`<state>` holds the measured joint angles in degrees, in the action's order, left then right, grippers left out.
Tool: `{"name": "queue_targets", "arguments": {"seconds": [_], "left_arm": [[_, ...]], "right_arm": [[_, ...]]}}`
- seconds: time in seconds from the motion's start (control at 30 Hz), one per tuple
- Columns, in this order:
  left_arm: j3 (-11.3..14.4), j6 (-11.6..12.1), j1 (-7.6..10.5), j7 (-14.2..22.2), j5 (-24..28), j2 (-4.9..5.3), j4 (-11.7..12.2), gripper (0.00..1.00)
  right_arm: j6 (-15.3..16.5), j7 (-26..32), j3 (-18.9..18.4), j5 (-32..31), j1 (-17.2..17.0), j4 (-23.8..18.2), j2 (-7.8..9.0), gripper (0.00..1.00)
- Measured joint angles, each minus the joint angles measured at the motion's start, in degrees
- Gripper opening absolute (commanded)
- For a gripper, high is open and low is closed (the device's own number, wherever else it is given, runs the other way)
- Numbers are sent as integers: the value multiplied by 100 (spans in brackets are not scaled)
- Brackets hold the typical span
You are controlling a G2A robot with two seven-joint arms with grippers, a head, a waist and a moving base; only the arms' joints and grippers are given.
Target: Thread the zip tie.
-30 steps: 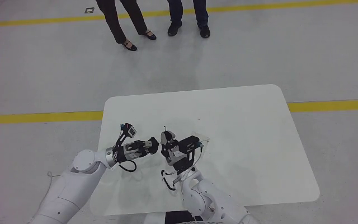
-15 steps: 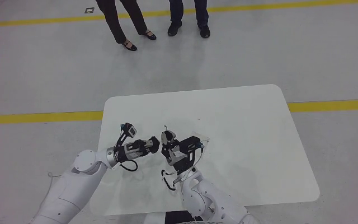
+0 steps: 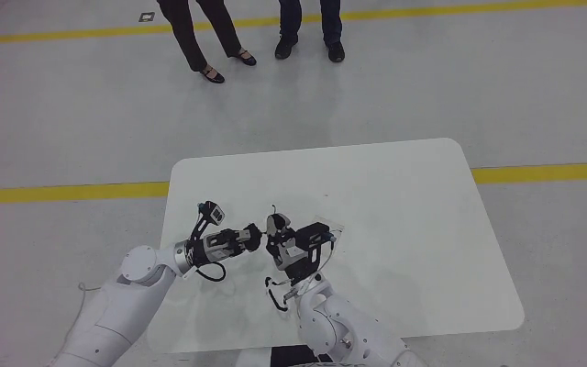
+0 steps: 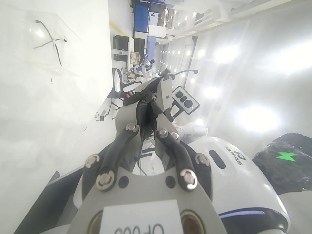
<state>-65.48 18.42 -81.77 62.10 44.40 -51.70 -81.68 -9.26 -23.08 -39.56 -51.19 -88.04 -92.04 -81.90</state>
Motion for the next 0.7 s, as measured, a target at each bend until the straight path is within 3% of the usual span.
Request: {"name": "queue_targets", "arguments": {"seconds": [0.7], "left_arm": [[-26, 26, 57, 14, 55, -41, 59, 0]], "right_arm": [[106, -5, 79, -78, 51, 39, 33, 0]]}}
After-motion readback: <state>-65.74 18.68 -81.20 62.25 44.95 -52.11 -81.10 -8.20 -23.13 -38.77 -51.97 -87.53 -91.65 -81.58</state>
